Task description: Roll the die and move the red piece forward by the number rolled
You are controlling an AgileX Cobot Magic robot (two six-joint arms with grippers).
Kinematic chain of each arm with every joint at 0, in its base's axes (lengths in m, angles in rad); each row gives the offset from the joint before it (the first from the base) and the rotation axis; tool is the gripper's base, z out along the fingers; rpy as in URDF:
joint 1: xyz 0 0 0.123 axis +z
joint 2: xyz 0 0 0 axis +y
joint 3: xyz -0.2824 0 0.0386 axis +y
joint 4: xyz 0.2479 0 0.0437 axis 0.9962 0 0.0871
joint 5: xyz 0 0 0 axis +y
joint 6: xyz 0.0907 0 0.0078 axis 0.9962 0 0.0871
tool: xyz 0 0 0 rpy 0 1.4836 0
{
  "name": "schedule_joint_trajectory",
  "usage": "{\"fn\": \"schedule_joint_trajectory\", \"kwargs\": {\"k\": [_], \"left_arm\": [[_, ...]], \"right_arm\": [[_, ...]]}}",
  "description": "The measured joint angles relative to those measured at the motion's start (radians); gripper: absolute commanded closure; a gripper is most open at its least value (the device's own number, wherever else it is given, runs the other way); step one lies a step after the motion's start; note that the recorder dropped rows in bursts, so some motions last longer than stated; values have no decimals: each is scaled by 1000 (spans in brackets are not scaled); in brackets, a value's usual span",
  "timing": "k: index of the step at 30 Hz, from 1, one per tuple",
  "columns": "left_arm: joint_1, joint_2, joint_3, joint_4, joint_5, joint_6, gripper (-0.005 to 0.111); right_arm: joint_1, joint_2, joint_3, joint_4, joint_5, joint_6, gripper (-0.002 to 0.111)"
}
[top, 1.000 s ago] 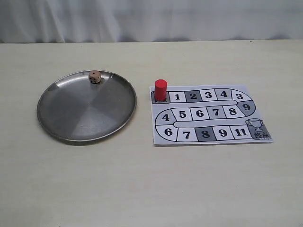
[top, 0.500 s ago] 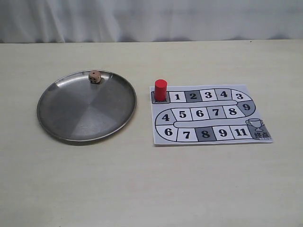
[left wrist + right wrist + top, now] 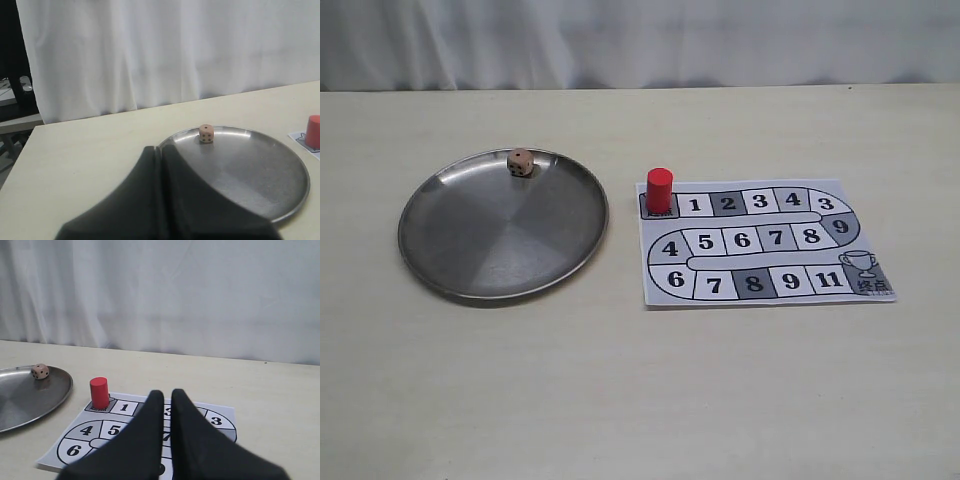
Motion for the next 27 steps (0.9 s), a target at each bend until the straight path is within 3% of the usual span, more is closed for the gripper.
{"fn": "schedule_joint_trajectory", "kwargs": {"k": [7, 16, 27], "left_arm": [[0, 0, 0, 0, 0, 0, 107], [0, 0, 0, 0, 0, 0, 107], [0, 0, 0, 0, 0, 0, 107]], "right_arm": [[0, 0, 0, 157, -61, 0, 104], [0, 23, 0, 185, -228, 0, 104], [0, 548, -51, 189, -214, 0, 104]]}}
